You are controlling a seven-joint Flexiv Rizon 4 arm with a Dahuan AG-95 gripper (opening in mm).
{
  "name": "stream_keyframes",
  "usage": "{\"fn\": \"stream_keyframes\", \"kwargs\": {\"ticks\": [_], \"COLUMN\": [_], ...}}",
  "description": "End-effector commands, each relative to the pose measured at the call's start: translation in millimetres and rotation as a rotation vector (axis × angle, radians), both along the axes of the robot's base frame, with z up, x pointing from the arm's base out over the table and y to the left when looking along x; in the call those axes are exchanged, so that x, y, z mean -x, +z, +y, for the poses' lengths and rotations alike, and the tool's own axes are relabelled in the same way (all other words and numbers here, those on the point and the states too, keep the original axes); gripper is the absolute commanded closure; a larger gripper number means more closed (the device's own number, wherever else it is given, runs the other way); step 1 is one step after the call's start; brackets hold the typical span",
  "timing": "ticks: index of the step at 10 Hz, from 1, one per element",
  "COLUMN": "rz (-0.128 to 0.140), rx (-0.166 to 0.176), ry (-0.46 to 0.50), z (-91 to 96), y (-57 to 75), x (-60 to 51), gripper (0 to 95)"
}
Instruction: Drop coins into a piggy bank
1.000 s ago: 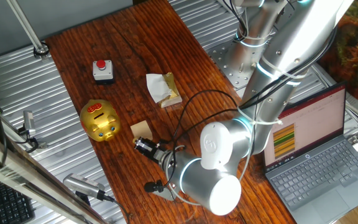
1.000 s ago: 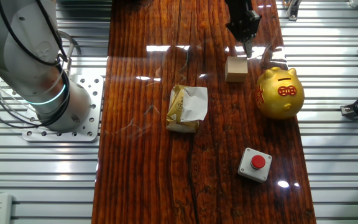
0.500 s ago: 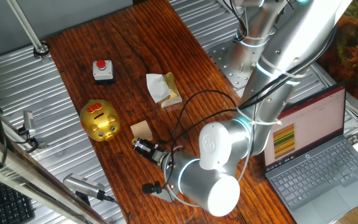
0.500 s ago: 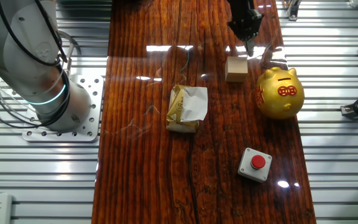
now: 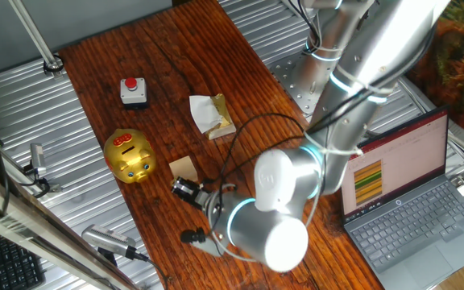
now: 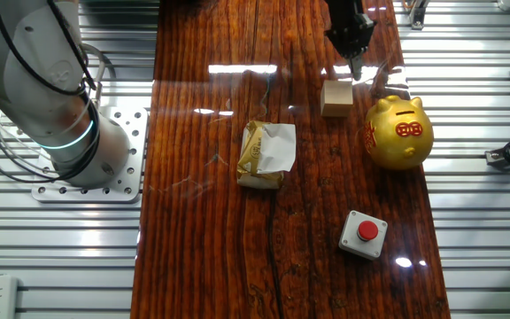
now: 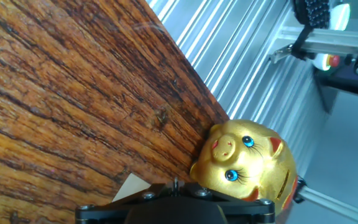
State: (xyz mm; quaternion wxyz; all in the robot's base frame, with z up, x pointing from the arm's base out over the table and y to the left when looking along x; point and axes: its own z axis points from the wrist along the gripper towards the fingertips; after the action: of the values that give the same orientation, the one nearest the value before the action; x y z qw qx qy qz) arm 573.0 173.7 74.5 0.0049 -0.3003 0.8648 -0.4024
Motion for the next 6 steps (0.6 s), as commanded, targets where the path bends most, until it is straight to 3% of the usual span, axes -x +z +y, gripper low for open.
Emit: {"fn": "stream_keyframes", "kwargs": {"ticks": [1, 6], "rz": [0.015, 0.046], "rx": [-0.061, -0.208], "ry": [-0.020, -0.065], "z": [2.1, 4.7], "y": [-0.2, 2.1], "x": [-2.9, -6.2], "gripper": [95.0, 95.0]}}
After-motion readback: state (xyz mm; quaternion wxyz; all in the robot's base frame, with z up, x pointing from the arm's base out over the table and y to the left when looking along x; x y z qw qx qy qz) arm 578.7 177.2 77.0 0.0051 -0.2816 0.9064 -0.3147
